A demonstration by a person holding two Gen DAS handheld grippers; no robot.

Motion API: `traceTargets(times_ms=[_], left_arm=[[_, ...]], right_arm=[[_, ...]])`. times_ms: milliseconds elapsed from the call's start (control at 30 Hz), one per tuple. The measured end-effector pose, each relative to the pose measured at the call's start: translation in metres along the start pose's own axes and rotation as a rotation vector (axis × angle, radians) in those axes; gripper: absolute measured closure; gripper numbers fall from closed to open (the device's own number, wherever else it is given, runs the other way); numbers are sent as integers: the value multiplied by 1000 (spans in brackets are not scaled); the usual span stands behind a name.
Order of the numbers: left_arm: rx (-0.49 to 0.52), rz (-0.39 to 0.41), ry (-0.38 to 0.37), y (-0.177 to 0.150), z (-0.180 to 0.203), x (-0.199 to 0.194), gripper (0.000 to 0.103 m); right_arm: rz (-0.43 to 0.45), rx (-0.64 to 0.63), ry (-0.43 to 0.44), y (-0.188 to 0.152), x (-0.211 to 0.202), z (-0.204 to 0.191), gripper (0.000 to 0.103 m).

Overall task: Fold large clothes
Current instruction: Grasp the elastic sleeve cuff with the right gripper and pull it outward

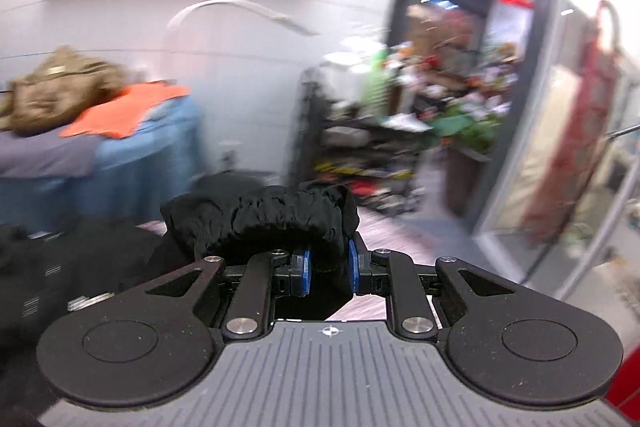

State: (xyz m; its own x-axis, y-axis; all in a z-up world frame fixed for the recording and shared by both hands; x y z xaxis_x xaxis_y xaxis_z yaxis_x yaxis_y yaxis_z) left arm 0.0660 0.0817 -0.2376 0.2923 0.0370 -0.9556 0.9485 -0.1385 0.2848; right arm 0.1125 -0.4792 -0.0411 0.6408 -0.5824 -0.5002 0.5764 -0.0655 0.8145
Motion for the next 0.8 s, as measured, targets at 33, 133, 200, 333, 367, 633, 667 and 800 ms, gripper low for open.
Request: traceTargets(times_ms=[33,133,200,333,367,633,667,800], left_arm=[[1,-1,4,1,0,0,0],[-7,2,18,3,-1,-2,0],[-21,1,22,5,-1,-3,0],[-34,-6,29,5,1,-5,0],[-33,-6,30,5,3,-6,0],[-22,-9,28,11,12,-5,0],[-27,-9,27,11,12,-5,0],[-57,-5,14,16,10,-2,0]], right_arm=[[6,-14,-42,5,9,14,82],[-7,-67,-153,13,41,54,82],[-18,-105,-217,13,64,75,82],[-90,-205,-289,-9,113,92,81],[-119,-228,-306,-18,124,91,80],[-222,-262,-328,-73,150,41,9],[-241,-266,-323,-79,149,37,9],[-245,-177,-271,-87,132,26,8]])
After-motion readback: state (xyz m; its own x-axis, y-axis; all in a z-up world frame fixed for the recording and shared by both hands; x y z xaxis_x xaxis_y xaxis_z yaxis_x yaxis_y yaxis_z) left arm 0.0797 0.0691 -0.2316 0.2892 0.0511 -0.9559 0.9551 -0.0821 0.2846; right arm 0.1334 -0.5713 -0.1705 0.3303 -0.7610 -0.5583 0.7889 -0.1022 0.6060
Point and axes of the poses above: each gripper's, at about its wrist camera, not at the fingertips, and x roughly the way its jaws point, z to its right, y to its top, the point moved 10 cm from there along x, roughly the way its jaws point, and after that the axes turned 6 degrees about -x, right-handed, at the moved point
